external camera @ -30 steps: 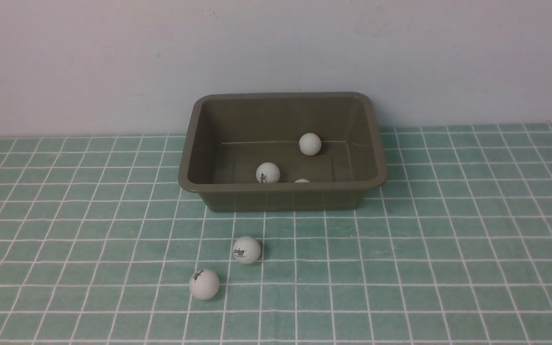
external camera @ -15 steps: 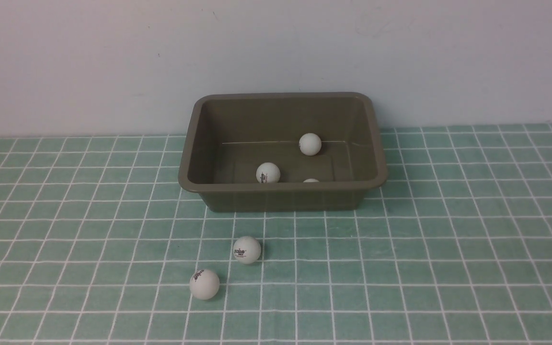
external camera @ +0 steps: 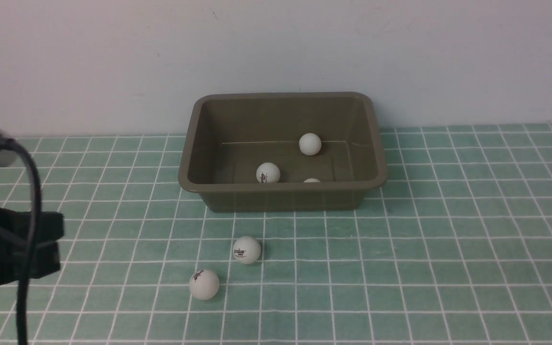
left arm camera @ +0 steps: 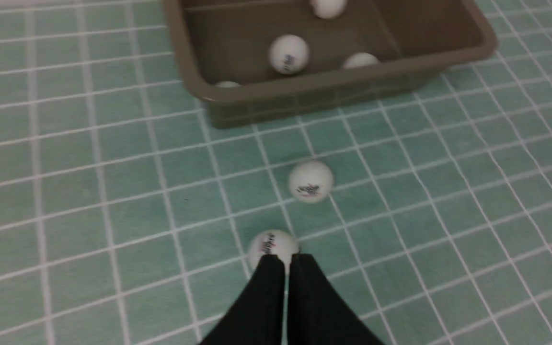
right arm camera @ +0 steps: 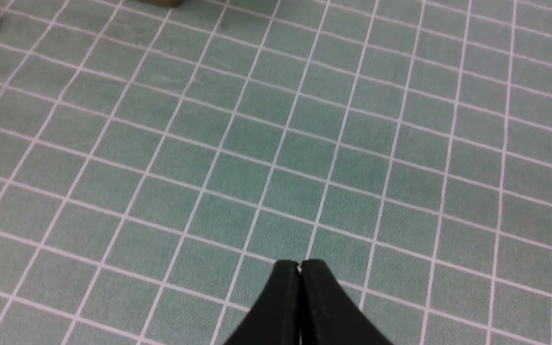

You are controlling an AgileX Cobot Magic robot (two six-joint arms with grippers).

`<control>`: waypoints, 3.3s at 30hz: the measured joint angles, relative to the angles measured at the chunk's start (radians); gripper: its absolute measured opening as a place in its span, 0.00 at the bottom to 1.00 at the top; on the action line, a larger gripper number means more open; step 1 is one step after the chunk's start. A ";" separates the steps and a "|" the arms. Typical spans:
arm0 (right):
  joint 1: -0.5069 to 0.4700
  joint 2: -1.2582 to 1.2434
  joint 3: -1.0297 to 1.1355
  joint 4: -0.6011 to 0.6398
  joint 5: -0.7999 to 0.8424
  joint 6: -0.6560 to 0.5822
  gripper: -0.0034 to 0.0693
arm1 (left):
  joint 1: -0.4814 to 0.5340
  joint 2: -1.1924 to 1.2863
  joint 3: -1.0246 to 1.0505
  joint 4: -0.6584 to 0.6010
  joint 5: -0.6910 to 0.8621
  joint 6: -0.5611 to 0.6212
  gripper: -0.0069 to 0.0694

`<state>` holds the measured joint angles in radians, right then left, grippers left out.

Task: Put the table tennis balls in the box on the green coffee tablecloth.
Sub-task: 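Reach for and grasp a ping pong ball on the table beside the basket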

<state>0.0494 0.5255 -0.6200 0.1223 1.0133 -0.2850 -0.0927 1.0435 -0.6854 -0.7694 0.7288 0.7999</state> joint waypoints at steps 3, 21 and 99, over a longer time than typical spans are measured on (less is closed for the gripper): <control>0.000 0.000 0.000 0.000 0.019 -0.009 0.02 | -0.062 0.087 -0.010 -0.002 -0.021 0.081 0.18; 0.000 0.000 0.000 0.001 0.040 -0.021 0.02 | -0.155 0.459 -0.257 0.187 -0.054 -0.068 0.79; 0.000 0.000 0.000 0.050 0.038 -0.022 0.02 | -0.228 0.808 -0.708 0.445 0.453 -0.315 0.54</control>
<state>0.0494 0.5255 -0.6200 0.1720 1.0508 -0.3072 -0.3206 1.8514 -1.3938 -0.3246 1.1815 0.4849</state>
